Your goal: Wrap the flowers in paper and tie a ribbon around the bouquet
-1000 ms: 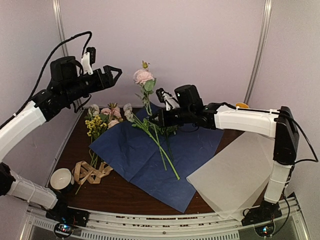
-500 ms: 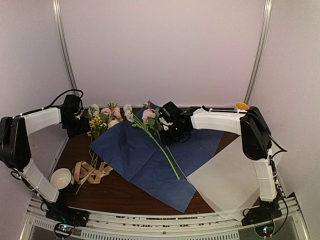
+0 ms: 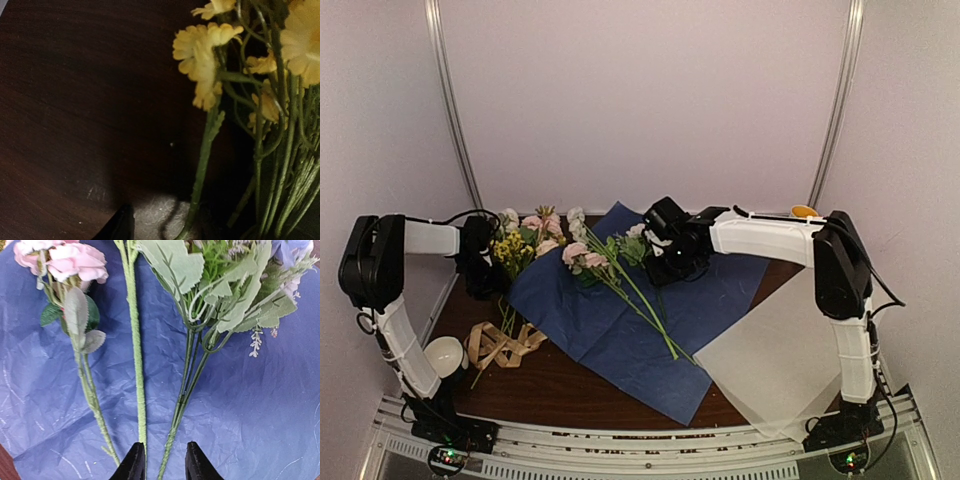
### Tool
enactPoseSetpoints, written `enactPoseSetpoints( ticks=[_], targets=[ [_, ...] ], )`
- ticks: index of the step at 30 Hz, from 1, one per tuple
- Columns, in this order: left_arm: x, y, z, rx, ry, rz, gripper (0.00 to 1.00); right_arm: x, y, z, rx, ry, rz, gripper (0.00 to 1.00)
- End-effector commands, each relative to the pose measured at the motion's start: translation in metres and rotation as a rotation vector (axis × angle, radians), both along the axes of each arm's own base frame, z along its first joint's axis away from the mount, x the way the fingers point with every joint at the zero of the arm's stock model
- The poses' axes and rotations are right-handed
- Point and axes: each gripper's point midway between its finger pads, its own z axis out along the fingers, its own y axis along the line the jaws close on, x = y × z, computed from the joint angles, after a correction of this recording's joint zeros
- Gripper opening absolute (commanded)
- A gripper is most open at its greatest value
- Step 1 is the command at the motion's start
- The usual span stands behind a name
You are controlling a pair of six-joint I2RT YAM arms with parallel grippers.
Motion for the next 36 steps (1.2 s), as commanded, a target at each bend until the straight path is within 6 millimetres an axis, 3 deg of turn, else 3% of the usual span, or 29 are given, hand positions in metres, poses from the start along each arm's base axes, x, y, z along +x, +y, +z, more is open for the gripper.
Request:
enactPoseSetpoints(
  ticks=[1, 4, 10, 17, 20, 26, 29, 32, 34, 36],
  targets=[
    [0.009, -0.008, 0.006, -0.059, 0.014, -0.027, 0.47, -0.003, 0.005, 0.038, 0.082, -0.037, 0.016, 0.28],
    [-0.005, -0.018, 0.002, -0.126, 0.047, -0.028, 0.47, -0.009, 0.0, 0.048, 0.085, -0.042, 0.024, 0.28],
    [-0.018, -0.014, -0.004, -0.127, 0.117, 0.021, 0.44, -0.019, -0.007, 0.071, 0.124, -0.075, 0.035, 0.28],
    [-0.003, -0.004, -0.002, -0.078, 0.148, 0.044, 0.18, -0.022, -0.012, 0.087, 0.151, -0.105, 0.039, 0.29],
    [-0.001, -0.001, -0.003, -0.096, 0.156, 0.051, 0.15, -0.023, -0.011, 0.091, 0.162, -0.11, 0.049, 0.3],
    [0.001, 0.007, -0.004, -0.081, 0.196, 0.023, 0.2, -0.023, -0.019, 0.099, 0.134, -0.149, 0.059, 0.33],
    [0.0, 0.008, -0.004, -0.071, 0.205, 0.002, 0.0, -0.022, -0.026, 0.102, 0.116, -0.171, 0.051, 0.34],
    [-0.003, 0.012, -0.003, -0.052, 0.212, 0.002, 0.0, -0.022, -0.032, 0.107, 0.12, -0.189, 0.039, 0.34],
    [-0.002, 0.02, 0.006, -0.009, 0.183, 0.016, 0.0, -0.022, -0.034, 0.109, 0.129, -0.195, 0.036, 0.34],
    [0.008, 0.032, 0.034, 0.059, 0.083, 0.034, 0.0, -0.022, -0.035, 0.11, 0.128, -0.196, 0.039, 0.35]
  ],
)
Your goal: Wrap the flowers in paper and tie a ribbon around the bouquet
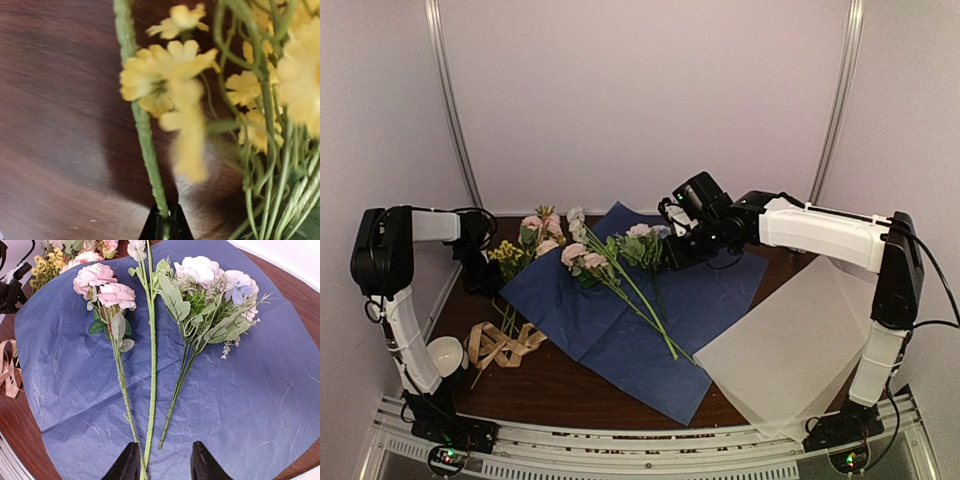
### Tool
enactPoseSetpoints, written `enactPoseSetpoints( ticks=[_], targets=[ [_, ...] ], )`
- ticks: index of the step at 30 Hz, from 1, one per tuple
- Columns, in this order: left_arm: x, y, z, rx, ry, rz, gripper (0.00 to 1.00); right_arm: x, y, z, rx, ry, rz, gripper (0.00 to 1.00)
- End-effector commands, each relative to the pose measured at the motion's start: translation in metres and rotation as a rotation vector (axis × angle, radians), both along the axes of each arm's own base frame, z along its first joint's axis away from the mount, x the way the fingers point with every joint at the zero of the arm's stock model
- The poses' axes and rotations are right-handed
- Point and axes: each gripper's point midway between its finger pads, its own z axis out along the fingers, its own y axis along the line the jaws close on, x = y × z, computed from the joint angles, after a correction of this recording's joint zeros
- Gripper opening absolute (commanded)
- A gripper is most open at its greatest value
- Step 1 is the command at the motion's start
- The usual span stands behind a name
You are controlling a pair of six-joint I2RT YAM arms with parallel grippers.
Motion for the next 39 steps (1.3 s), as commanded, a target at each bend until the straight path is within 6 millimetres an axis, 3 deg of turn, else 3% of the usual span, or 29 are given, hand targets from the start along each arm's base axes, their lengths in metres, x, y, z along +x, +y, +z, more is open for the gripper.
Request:
enactPoseSetpoints(
  ticks=[1, 5, 8, 13, 15, 17, 19, 23, 26, 28, 31, 34, 39],
  targets=[
    [0.014, 0.03, 0.056, 0.156, -0.166, 0.016, 0.0, 0.005, -0.008, 0.023, 0.017, -0.066, -0.015, 0.35],
    [0.032, 0.055, 0.142, 0.334, -0.378, -0.005, 0.0, 0.005, -0.009, 0.029, 0.022, -0.076, -0.012, 0.36],
    [0.034, 0.061, 0.197, 0.408, -0.479, -0.056, 0.0, 0.005, -0.006, 0.036, 0.041, -0.08, -0.012, 0.36],
    [0.027, 0.036, 0.308, 0.509, -0.808, -0.17, 0.0, 0.004, 0.004, 0.057, 0.119, -0.099, 0.015, 0.37],
    [0.018, 0.024, 0.344, 0.524, -0.93, -0.189, 0.0, 0.0, 0.014, 0.068, 0.177, -0.102, 0.053, 0.37],
    [0.01, -0.002, 0.374, 0.497, -1.061, -0.264, 0.0, -0.005, 0.029, 0.081, 0.249, -0.104, 0.107, 0.37],
    [-0.002, -0.057, 0.391, 0.387, -1.2, -0.414, 0.0, -0.018, 0.052, 0.103, 0.359, -0.121, 0.214, 0.38],
    [-0.035, -0.157, 0.423, -0.042, -1.469, -0.61, 0.0, -0.055, 0.097, 0.16, 0.642, -0.142, 0.441, 0.42],
    [-0.059, -0.213, 0.451, -0.291, -1.592, -0.71, 0.0, -0.066, 0.118, 0.199, 0.819, -0.161, 0.515, 0.43],
    [-0.07, -0.244, 0.457, -0.412, -1.603, -0.787, 0.0, -0.061, 0.126, 0.213, 0.87, -0.183, 0.492, 0.43],
    [-0.084, -0.269, 0.467, -0.499, -1.619, -0.854, 0.0, -0.06, 0.134, 0.227, 0.939, -0.219, 0.492, 0.47],
    [-0.085, -0.283, 0.464, -0.536, -1.615, -0.883, 0.0, -0.065, 0.142, 0.23, 0.972, -0.216, 0.519, 0.5],
    [-0.084, -0.295, 0.452, -0.596, -1.571, -0.901, 0.0, -0.055, 0.148, 0.212, 0.906, -0.196, 0.47, 0.47]
  ],
)
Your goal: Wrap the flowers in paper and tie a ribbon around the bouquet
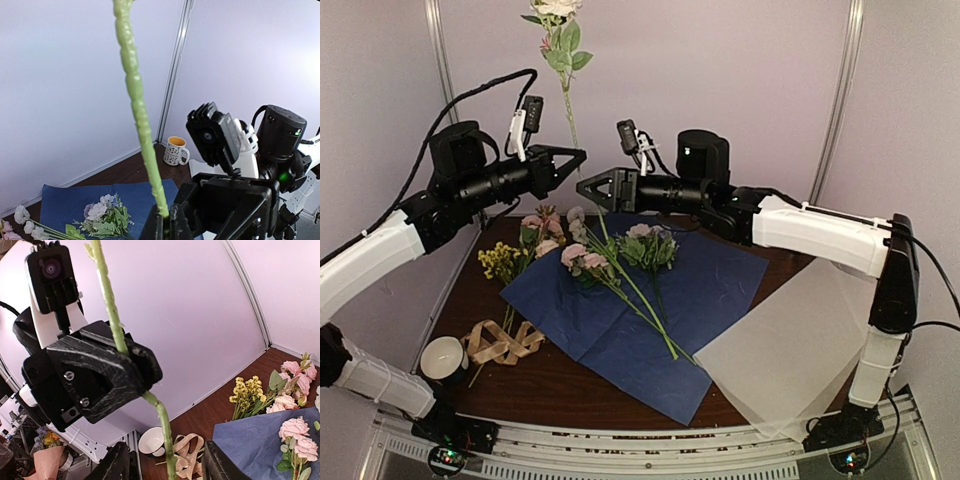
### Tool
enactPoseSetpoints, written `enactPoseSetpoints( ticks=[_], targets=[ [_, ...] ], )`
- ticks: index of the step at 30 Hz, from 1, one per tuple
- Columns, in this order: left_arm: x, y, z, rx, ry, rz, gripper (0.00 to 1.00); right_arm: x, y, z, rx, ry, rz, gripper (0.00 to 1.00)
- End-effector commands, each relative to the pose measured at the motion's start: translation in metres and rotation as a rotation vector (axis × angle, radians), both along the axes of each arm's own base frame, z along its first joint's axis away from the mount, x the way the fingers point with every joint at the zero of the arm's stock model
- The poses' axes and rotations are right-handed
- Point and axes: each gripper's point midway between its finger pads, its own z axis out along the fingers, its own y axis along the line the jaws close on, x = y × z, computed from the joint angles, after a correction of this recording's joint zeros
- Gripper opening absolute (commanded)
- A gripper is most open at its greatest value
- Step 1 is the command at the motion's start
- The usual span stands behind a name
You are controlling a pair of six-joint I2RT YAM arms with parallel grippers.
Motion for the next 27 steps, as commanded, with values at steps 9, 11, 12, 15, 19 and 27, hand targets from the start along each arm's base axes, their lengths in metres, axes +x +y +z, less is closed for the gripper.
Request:
enactPoseSetpoints(
  ticks=[9, 11, 12, 15, 19, 27],
  targets=[
    [0.005, -0.014, 0.005, -0.028, 0.048, -0.053, 0.31, 0.03, -0.015, -0.031, -0.108, 0.053, -0.168, 0.0],
    [0.024, 0.0, -0.01, 0.005, 0.115, 0.03, 0.55, 0.039, -0.027, -0.053, -0.178, 0.079, -0.216, 0.0],
    [0.034, 0.01, -0.023, 0.024, 0.17, 0.079, 0.61, 0.043, -0.034, -0.076, -0.258, 0.103, -0.247, 0.0],
    [0.071, 0.055, -0.066, 0.046, 0.358, 0.264, 0.64, 0.053, -0.057, -0.13, -0.485, 0.102, -0.338, 0.0],
    [0.105, 0.141, -0.162, 0.146, 0.702, 0.595, 0.64, 0.057, -0.088, -0.189, -0.703, 0.117, -0.427, 0.0],
    [0.114, 0.216, -0.3, 0.224, 1.102, 0.795, 0.69, 0.056, -0.115, -0.291, -0.985, 0.268, -0.442, 0.0]
  ],
)
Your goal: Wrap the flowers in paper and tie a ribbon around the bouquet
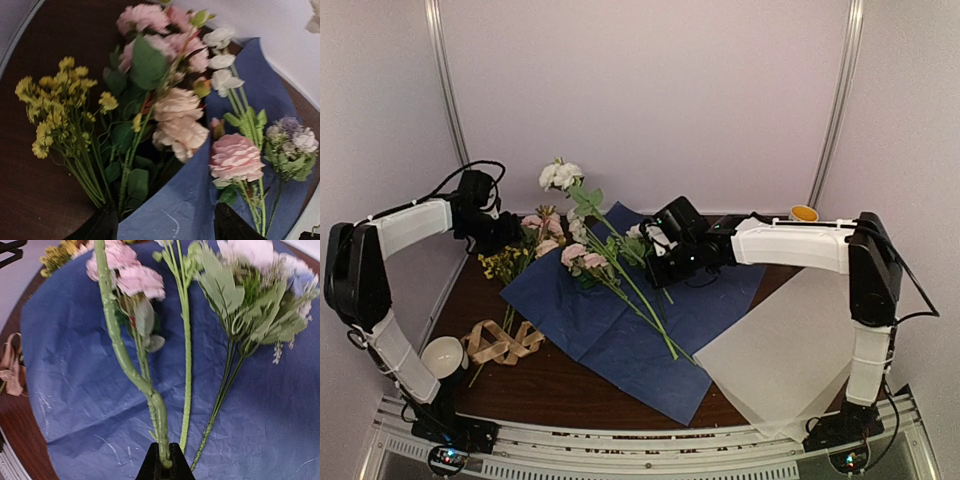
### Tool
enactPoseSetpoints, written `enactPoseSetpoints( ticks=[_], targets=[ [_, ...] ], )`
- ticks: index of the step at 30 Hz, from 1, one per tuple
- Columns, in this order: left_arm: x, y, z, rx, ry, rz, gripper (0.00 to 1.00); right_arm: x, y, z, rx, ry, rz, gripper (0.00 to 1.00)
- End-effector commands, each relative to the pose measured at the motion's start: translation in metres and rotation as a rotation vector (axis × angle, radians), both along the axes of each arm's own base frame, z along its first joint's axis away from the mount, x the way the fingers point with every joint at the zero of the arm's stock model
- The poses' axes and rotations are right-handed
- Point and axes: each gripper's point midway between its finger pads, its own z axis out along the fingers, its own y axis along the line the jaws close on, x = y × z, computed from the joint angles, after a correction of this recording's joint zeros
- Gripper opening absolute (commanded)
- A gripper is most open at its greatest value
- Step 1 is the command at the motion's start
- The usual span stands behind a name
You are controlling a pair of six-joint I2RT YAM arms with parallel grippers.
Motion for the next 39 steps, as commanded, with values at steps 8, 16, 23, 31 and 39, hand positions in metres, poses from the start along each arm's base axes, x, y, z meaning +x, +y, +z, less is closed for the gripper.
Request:
enactPoseSetpoints(
  ticks=[8, 16, 23, 31, 39],
  targets=[
    [-0.006, 0.052, -0.115, -0.021, 0.321, 0.174, 0.72, -0.007, -0.032, -0.098, -0.251, 0.193, -0.082, 0.0],
    [-0.006, 0.063, -0.144, -0.002, 0.368, 0.198, 0.7, -0.017, -0.036, -0.101, -0.241, 0.233, -0.083, 0.24],
    [0.0, 0.066, -0.16, 0.006, 0.391, 0.203, 0.64, -0.015, -0.038, -0.076, -0.219, 0.19, -0.087, 0.38],
    [0.005, 0.069, -0.16, -0.03, 0.395, 0.224, 0.14, -0.015, -0.036, -0.064, -0.195, 0.172, -0.075, 0.39],
    [-0.002, 0.085, -0.117, 0.01, 0.284, 0.266, 0.08, -0.014, -0.035, -0.059, -0.19, 0.159, -0.07, 0.39]
  ],
)
